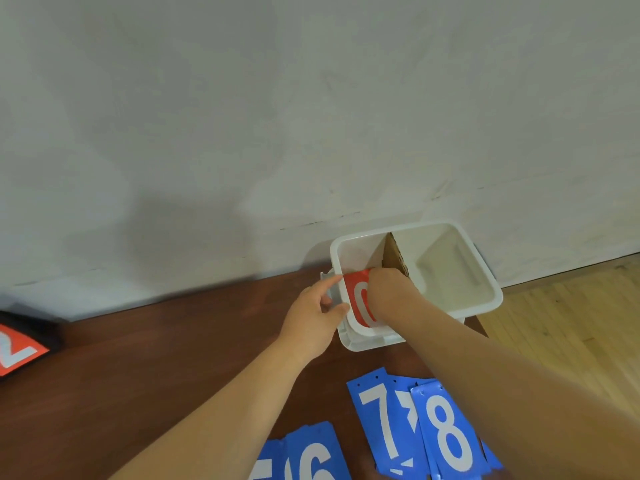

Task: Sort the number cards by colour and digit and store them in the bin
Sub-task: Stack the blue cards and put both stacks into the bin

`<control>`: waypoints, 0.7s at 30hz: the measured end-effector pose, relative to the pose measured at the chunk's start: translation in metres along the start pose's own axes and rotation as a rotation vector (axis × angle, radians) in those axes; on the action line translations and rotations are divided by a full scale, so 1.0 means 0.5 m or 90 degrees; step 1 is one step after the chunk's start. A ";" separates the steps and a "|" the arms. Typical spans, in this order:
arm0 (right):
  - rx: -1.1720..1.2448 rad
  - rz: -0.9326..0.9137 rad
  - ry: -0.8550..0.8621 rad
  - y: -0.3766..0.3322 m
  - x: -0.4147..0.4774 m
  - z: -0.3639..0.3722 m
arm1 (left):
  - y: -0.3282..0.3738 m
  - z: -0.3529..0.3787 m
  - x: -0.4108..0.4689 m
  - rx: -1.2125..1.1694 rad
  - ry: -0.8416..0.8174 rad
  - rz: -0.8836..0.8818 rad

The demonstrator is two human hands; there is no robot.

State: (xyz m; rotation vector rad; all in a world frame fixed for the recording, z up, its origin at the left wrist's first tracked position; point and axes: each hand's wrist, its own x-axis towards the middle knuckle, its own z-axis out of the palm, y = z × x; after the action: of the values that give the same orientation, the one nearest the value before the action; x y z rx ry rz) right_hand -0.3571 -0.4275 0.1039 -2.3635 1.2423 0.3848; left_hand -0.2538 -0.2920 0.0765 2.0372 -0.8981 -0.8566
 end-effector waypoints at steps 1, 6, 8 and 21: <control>0.023 -0.004 0.037 0.006 -0.008 0.001 | 0.002 -0.001 -0.003 0.015 0.007 0.002; 0.030 -0.072 0.103 0.003 -0.081 -0.007 | -0.007 -0.049 -0.065 0.110 0.066 0.023; 0.061 -0.131 0.150 -0.010 -0.133 -0.009 | -0.032 -0.086 -0.117 0.181 0.095 0.036; -0.010 -0.305 0.021 -0.273 -0.380 0.201 | -0.330 -0.351 -0.559 0.488 0.235 -0.143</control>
State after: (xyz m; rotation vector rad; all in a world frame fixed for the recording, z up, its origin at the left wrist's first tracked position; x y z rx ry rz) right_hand -0.3538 -0.1746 0.1343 -2.5849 0.6477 0.1991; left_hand -0.2134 0.0735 0.1058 2.8732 -0.8700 -0.2135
